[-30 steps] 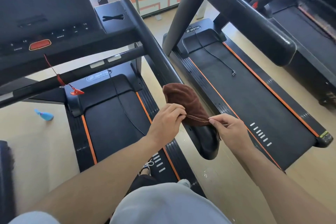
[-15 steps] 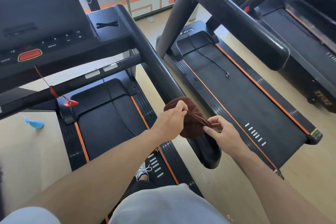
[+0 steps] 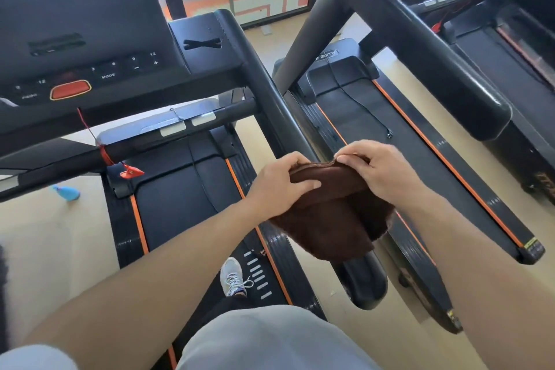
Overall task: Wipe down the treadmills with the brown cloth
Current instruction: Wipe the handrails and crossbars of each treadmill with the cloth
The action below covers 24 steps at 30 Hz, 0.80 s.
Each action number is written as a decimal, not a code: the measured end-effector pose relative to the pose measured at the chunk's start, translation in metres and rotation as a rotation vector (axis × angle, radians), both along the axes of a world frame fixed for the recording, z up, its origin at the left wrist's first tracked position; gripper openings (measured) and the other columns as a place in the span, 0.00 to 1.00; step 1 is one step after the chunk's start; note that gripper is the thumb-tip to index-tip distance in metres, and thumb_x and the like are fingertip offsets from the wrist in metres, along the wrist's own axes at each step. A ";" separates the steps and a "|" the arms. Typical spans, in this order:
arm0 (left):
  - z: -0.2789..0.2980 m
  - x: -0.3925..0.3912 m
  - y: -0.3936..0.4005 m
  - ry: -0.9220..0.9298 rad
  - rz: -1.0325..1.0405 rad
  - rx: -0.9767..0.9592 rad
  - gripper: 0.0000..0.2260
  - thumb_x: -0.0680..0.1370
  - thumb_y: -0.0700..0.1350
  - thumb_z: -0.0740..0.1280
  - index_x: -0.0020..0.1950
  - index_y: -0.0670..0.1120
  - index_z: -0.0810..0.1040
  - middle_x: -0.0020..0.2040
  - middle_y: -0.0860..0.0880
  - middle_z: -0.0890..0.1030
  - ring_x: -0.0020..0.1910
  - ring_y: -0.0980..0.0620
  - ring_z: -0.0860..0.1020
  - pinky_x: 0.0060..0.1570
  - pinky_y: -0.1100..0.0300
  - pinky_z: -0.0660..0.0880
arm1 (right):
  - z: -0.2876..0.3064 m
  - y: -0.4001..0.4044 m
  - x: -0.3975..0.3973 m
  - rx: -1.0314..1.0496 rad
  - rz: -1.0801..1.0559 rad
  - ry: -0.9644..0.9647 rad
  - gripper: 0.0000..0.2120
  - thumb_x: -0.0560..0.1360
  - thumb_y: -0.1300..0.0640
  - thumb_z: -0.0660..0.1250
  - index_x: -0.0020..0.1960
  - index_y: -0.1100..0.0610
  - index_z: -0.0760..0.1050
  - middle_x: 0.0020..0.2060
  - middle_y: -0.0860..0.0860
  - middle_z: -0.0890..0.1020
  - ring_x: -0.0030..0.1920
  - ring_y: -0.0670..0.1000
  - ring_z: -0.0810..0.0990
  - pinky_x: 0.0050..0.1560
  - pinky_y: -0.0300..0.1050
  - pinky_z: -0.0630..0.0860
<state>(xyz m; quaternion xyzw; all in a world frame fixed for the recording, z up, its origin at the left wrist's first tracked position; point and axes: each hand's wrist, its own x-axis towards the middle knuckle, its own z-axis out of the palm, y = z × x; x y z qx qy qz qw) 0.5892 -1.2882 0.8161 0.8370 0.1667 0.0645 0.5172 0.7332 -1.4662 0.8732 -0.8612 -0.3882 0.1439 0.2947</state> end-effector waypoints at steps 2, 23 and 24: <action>0.003 0.010 0.019 -0.005 0.092 0.027 0.11 0.75 0.51 0.77 0.54 0.54 0.81 0.46 0.59 0.83 0.47 0.58 0.80 0.51 0.59 0.76 | 0.007 0.033 0.024 -0.120 0.128 -0.150 0.06 0.80 0.45 0.69 0.53 0.42 0.83 0.47 0.40 0.82 0.52 0.46 0.80 0.54 0.49 0.75; -0.091 -0.036 -0.045 0.483 0.326 -1.283 0.42 0.65 0.68 0.79 0.72 0.47 0.76 0.64 0.46 0.83 0.62 0.47 0.82 0.72 0.45 0.71 | -0.141 -0.052 -0.006 -0.219 -0.557 1.189 0.51 0.57 0.17 0.70 0.64 0.54 0.83 0.58 0.55 0.84 0.60 0.59 0.81 0.71 0.57 0.70; -0.090 -0.037 -0.042 0.461 0.335 -1.308 0.37 0.67 0.64 0.80 0.71 0.47 0.78 0.64 0.47 0.84 0.63 0.47 0.82 0.72 0.45 0.71 | -0.135 -0.051 -0.007 -0.221 -0.533 1.184 0.48 0.56 0.19 0.72 0.63 0.52 0.84 0.59 0.55 0.84 0.62 0.59 0.81 0.72 0.59 0.70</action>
